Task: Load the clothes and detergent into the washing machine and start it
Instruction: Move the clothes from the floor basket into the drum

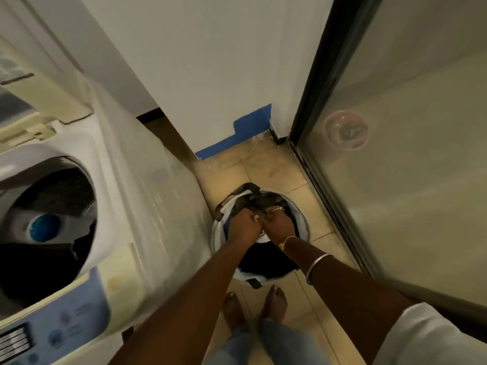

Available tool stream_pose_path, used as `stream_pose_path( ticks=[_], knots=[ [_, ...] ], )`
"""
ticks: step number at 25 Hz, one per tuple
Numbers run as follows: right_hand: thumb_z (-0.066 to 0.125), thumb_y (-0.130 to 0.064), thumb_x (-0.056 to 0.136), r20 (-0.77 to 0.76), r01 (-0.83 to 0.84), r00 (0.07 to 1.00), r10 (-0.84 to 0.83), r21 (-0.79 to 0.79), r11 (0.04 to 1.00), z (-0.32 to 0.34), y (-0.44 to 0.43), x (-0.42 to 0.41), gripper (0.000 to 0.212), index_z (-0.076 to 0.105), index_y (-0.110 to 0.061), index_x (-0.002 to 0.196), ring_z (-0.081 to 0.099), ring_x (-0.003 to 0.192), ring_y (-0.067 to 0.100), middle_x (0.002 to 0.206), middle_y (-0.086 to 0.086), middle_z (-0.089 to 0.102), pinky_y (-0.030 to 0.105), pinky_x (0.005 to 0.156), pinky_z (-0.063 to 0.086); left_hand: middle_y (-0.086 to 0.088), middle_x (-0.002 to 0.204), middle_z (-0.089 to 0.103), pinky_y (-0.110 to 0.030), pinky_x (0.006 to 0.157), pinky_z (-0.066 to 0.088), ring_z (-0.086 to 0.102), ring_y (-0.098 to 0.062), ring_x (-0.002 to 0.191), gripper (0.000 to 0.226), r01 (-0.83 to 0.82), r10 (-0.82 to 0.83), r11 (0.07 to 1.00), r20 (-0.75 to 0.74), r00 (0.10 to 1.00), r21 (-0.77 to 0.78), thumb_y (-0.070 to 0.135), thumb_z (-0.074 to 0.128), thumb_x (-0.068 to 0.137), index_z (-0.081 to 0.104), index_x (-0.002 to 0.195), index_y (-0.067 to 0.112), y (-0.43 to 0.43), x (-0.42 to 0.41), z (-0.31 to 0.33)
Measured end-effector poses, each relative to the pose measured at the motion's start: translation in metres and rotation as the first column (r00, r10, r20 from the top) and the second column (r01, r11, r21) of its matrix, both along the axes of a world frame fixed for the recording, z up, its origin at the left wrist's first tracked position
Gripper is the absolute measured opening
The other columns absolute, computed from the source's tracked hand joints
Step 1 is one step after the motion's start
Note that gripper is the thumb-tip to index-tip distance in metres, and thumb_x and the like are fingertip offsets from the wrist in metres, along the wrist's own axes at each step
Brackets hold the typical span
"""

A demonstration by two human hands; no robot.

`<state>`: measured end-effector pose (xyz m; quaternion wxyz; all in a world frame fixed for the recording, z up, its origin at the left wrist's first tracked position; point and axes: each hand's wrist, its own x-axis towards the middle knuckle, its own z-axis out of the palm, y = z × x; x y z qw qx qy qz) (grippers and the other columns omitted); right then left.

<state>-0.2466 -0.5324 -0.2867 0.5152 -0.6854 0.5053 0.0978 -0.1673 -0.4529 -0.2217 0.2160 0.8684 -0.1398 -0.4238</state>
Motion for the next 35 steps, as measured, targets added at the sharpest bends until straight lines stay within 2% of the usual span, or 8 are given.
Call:
stream_pose_path(
  ticks=[4,9,13,17,20,23,30,35],
  knots=[
    [0.071,-0.06,0.068,-0.032,-0.154,0.988,0.152,-0.087,0.984,-0.075,-0.019,-0.001,0.074,0.058,-0.024,0.131,0.054,0.125,0.03,0.131,0.005,0.061,0.042,0.106,0.044,-0.014,0.114,0.066,-0.046,0.091,0.054,0.063,-0.031,0.099,0.03,-0.299,0.298,0.954,-0.149,0.943,0.016,0.023,0.051,0.098,0.059,0.126,0.013,-0.001,-0.011,-0.096],
    [0.07,-0.076,0.063,-0.207,-0.06,0.978,0.038,-0.099,0.993,-0.159,-0.035,0.019,0.127,0.004,-0.024,0.158,0.022,0.146,0.042,0.161,0.018,0.018,0.055,0.119,0.024,0.001,0.133,0.056,-0.037,0.099,0.049,0.058,-0.024,0.118,0.059,-0.496,0.479,0.861,-0.146,0.866,-0.113,0.049,0.053,0.096,0.041,0.149,0.026,-0.012,-0.008,-0.198],
    [0.071,-0.067,0.072,-0.223,-0.161,0.964,0.147,-0.046,0.986,-0.209,-0.046,0.037,0.116,0.006,-0.022,0.158,0.025,0.146,0.039,0.161,0.017,0.017,0.05,0.118,0.028,-0.003,0.152,0.044,-0.05,0.114,0.038,0.046,-0.029,0.135,0.067,-0.645,0.591,0.756,-0.313,0.744,-0.106,0.054,0.053,0.094,0.032,0.154,0.031,-0.011,0.0,-0.27],
    [0.054,-0.061,0.09,-0.173,-0.4,0.91,0.377,-0.126,0.908,-0.232,-0.054,0.054,0.071,0.04,-0.019,0.146,0.047,0.132,0.029,0.147,0.011,0.048,0.043,0.113,0.036,0.001,0.142,0.056,-0.054,0.104,0.048,0.058,-0.027,0.122,0.072,-0.8,0.65,0.595,-0.541,0.534,-0.075,0.065,0.065,0.082,0.041,0.147,0.044,-0.004,0.013,-0.297],
    [0.062,-0.046,0.091,-0.032,-0.249,0.968,0.247,-0.121,0.961,-0.217,-0.05,0.044,0.052,0.055,-0.017,0.133,0.059,0.117,0.028,0.13,0.009,0.062,0.039,0.104,0.045,0.001,0.128,0.066,-0.05,0.094,0.056,0.066,-0.026,0.113,0.076,-0.858,0.642,0.512,-0.64,0.422,-0.052,0.068,0.074,0.073,0.051,0.14,0.041,-0.006,0.019,-0.285],
    [0.077,-0.027,0.078,0.152,0.018,0.988,-0.033,0.095,0.995,-0.173,-0.035,0.021,0.056,0.059,-0.026,0.131,0.065,0.11,0.021,0.119,0.0,0.068,0.032,0.096,0.053,0.0,0.128,0.069,-0.047,0.095,0.056,0.069,-0.025,0.112,0.081,-0.858,0.616,0.509,-0.671,0.412,-0.06,0.07,0.08,0.066,0.059,0.135,0.035,-0.006,0.021,-0.256],
    [0.081,-0.028,0.065,0.348,0.137,0.91,-0.224,0.258,0.956,-0.046,-0.002,0.009,0.076,0.057,-0.027,0.137,0.07,0.105,0.014,0.116,-0.004,0.073,0.04,0.092,0.058,-0.01,0.124,0.06,-0.048,0.085,0.06,0.066,-0.032,0.105,0.102,-0.883,0.706,0.465,-0.578,0.41,-0.057,0.046,0.089,0.064,0.031,0.147,0.036,-0.002,0.025,-0.1],
    [0.074,-0.001,0.081,0.451,0.132,0.857,-0.248,0.273,0.953,0.078,0.017,0.015,0.053,0.06,-0.01,0.132,0.072,0.103,0.023,0.114,0.009,0.073,0.04,0.089,0.059,-0.011,0.121,0.061,-0.044,0.081,0.061,0.067,-0.029,0.096,0.088,-0.89,0.745,0.439,-0.504,0.437,-0.123,0.046,0.086,0.063,0.038,0.134,0.027,0.015,0.027,0.022]
  ],
)
